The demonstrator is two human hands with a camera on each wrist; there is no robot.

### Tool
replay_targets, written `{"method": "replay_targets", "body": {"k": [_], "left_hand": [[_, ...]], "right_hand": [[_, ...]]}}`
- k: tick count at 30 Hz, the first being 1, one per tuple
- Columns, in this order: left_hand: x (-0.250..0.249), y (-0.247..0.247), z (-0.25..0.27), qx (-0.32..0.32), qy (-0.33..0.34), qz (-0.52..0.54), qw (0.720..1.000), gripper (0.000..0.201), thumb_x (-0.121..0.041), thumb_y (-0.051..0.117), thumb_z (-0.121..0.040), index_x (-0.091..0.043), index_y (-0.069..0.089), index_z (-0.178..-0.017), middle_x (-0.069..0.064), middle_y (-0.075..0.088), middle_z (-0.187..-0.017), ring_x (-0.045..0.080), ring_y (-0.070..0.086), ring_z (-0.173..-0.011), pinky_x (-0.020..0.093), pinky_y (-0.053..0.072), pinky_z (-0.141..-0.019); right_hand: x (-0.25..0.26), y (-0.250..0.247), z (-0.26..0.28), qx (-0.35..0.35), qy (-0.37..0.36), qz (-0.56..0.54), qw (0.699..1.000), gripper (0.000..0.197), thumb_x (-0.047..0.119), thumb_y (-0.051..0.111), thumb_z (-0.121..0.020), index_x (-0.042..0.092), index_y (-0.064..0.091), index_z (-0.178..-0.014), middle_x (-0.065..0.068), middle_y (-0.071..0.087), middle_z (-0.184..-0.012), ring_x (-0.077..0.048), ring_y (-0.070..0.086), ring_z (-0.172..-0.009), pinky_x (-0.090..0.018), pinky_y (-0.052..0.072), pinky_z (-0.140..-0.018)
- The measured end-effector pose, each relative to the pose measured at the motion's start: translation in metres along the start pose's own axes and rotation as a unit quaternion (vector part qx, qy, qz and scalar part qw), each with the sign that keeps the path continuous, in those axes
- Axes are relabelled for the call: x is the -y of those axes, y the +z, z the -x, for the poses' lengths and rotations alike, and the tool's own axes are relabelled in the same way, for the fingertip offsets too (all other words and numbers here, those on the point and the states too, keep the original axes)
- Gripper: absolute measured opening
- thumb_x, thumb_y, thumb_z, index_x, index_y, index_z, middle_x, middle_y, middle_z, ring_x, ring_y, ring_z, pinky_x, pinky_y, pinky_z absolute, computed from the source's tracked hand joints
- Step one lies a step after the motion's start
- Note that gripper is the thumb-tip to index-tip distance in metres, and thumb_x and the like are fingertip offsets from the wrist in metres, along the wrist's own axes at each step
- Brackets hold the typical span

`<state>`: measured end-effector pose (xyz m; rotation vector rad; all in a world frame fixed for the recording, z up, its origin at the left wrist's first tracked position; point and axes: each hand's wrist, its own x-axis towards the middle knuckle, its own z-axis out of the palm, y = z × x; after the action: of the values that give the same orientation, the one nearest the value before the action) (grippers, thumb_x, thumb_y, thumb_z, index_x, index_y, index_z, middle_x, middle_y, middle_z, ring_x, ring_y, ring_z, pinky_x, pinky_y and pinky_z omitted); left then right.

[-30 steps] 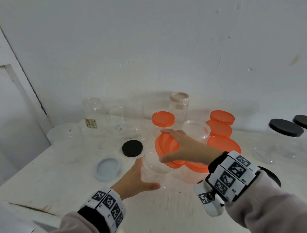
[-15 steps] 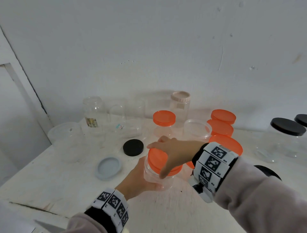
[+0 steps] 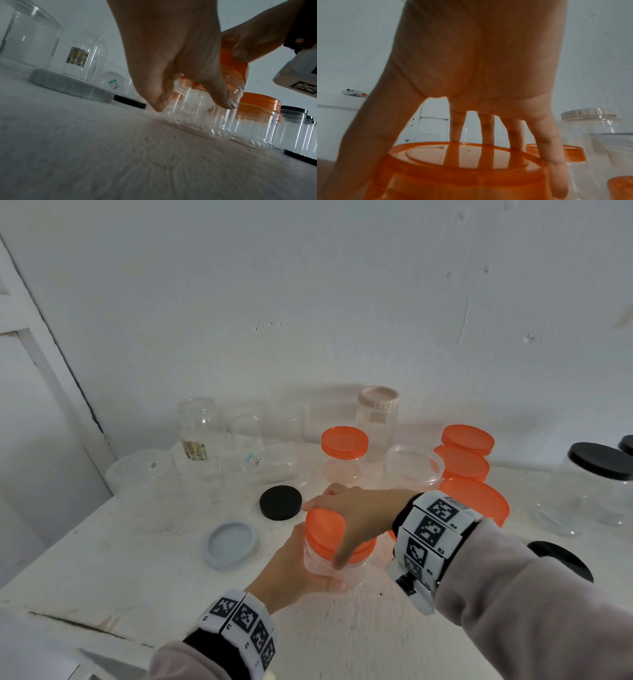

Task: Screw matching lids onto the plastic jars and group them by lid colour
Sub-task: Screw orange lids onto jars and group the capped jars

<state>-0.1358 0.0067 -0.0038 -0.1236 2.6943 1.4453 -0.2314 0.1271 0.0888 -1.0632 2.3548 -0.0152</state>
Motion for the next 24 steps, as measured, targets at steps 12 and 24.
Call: {"method": "replay_targets", "body": {"k": [12,24], "left_hand": [[0.011,0.001,-0.001,-0.004,-0.023,0.042,0.999,0.104,-0.032,0.088,-0.064,-0.032,0.019,-0.142,-0.011,0.044,-0.138,0.011,0.046,-0.126,0.037,0.042,-0.107],[0.004,0.002,-0.002,-0.005,0.026,0.027,0.999,0.082,-0.023,0.086,-0.068,-0.053,0.028,-0.118,-0.014,0.050,-0.131,0.004,0.050,-0.121,0.034,0.043,-0.106]], "right_hand": [[0.002,0.014,-0.008,-0.035,0.030,0.026,0.999,0.100,0.072,0.069,-0.062,0.047,0.016,-0.144,0.005,0.030,-0.138,-0.027,0.034,-0.127,-0.045,0.041,-0.090],[0.010,-0.002,-0.005,0.016,0.027,0.062,0.998,0.096,0.053,0.078,-0.068,0.052,0.018,-0.143,0.003,0.030,-0.139,-0.030,0.033,-0.128,-0.045,0.040,-0.091]]}}
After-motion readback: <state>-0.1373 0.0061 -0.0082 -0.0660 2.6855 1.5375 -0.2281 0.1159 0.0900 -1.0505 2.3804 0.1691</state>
